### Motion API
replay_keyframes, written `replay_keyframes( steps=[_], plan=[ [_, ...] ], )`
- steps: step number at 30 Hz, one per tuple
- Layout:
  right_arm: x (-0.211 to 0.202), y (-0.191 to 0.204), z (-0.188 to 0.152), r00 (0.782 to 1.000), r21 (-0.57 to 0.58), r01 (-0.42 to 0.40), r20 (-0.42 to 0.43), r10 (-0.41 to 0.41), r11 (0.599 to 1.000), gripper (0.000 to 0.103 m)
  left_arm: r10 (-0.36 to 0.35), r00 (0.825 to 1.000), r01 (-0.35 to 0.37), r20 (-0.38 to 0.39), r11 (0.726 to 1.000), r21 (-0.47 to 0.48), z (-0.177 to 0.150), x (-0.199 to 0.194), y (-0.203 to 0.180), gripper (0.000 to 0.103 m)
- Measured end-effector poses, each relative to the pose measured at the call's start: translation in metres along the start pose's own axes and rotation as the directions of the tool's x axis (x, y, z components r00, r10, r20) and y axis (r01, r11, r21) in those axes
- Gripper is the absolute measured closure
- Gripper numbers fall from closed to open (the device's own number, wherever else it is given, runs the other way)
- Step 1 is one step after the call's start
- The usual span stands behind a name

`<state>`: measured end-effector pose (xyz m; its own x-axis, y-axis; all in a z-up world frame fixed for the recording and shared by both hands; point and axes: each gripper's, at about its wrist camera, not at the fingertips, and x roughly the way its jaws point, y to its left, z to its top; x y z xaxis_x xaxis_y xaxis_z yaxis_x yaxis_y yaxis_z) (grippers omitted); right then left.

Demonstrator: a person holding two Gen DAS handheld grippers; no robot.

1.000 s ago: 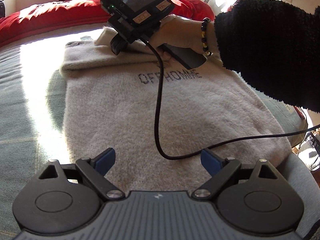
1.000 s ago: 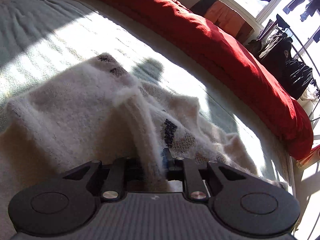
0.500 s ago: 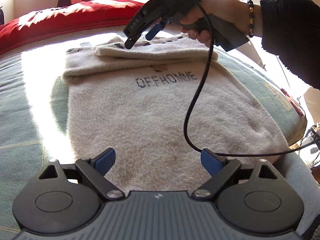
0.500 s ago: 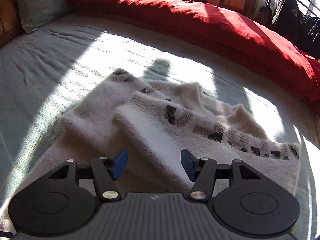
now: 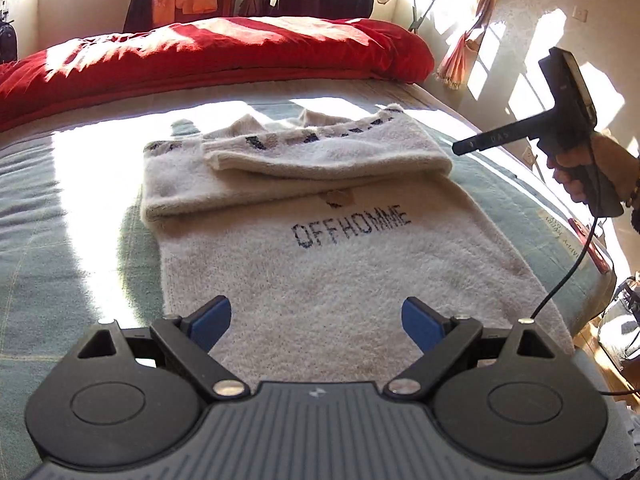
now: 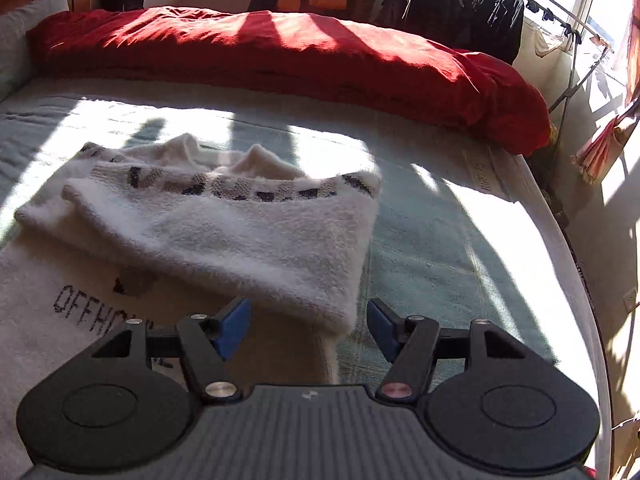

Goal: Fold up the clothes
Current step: 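Reach the open left gripper down to the striped folded sleeve edge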

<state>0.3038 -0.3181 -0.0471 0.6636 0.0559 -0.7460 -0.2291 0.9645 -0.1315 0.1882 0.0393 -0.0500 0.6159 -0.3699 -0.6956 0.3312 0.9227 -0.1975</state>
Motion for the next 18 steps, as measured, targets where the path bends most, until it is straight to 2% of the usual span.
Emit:
replay_keyframes(
  steps=[3, 5, 8, 12, 16, 18],
  plan=[
    [0.012, -0.017, -0.032, 1.0, 0.026, -0.015, 0.027, 0.014, 1.0, 0.034, -0.032, 0.999, 0.033, 0.016, 0.999, -0.043, 0.037, 0.031, 0.004, 0.011],
    [0.022, -0.022, -0.044, 0.998, 0.038, -0.042, 0.041, 0.04, 0.998, 0.034, -0.028, 0.999, 0.03, 0.025, 0.997, -0.067, 0.065, 0.059, 0.004, 0.011],
    [0.04, -0.027, -0.044, 0.995, 0.051, -0.077, 0.067, 0.074, 0.996, 0.034, -0.018, 0.998, 0.022, 0.061, 0.997, -0.067, 0.099, 0.102, -0.003, 0.011],
    [0.062, -0.035, -0.032, 0.989, 0.074, -0.123, 0.097, 0.115, 0.99, 0.034, -0.011, 0.995, 0.017, 0.099, 0.998, -0.059, 0.127, 0.151, -0.012, 0.011],
    [0.078, -0.048, -0.027, 0.994, 0.087, -0.082, 0.086, 0.074, 0.993, 0.036, -0.004, 0.997, 0.007, 0.073, 0.999, -0.041, 0.135, 0.2, -0.015, 0.011],
    [0.082, -0.052, -0.033, 0.996, 0.034, 0.036, 0.077, -0.038, 0.999, 0.036, 0.015, 1.0, -0.014, 0.015, 0.998, -0.056, 0.133, 0.222, -0.012, 0.011]
  ],
)
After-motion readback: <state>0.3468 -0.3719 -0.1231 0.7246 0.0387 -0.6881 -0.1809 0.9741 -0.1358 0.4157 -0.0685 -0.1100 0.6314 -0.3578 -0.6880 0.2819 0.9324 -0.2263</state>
